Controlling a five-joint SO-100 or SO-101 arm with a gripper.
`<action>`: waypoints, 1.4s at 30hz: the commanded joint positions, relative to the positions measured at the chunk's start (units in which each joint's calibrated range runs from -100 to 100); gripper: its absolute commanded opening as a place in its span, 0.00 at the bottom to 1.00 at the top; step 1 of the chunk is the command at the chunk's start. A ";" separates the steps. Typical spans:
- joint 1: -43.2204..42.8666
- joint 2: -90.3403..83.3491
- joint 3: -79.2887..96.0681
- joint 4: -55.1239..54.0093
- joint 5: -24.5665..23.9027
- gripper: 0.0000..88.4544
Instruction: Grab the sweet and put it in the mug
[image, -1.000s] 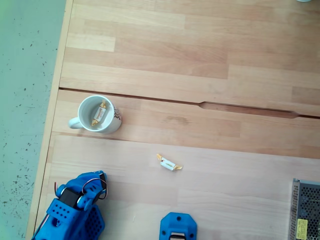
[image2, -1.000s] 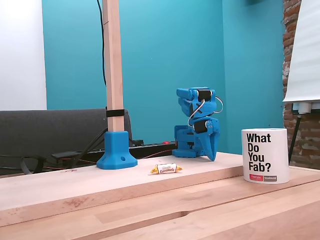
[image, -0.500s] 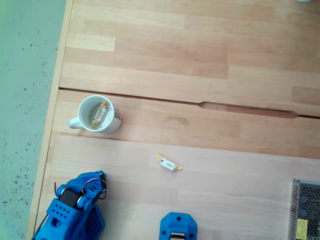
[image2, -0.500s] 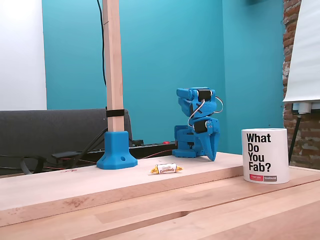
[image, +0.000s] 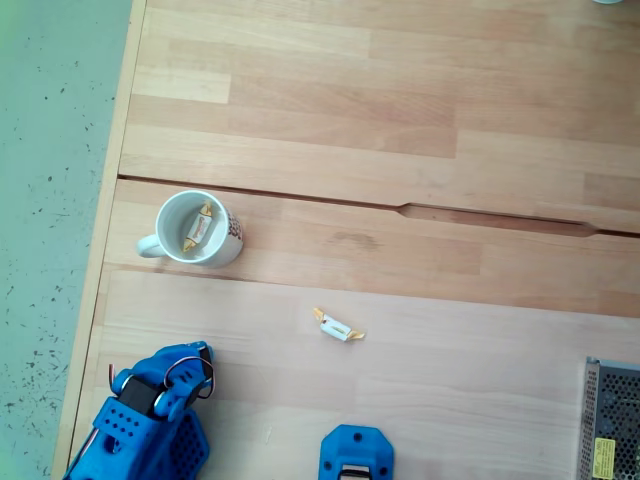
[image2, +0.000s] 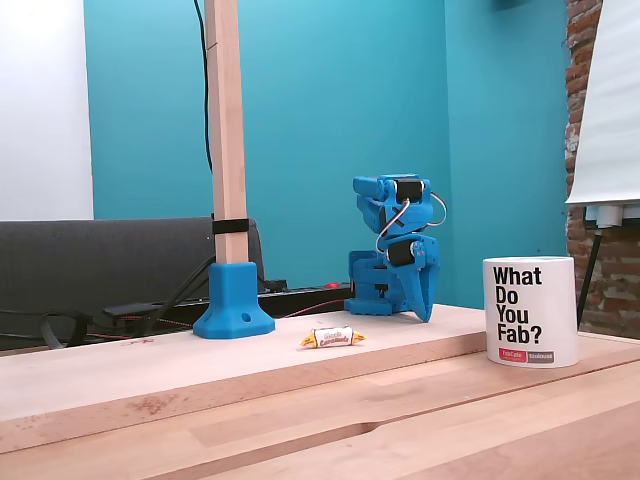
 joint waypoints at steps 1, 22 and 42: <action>-0.37 0.14 1.38 0.22 -0.05 0.00; -0.30 -0.72 0.31 0.30 -0.05 0.00; -0.22 -0.72 -24.85 23.04 -5.96 0.00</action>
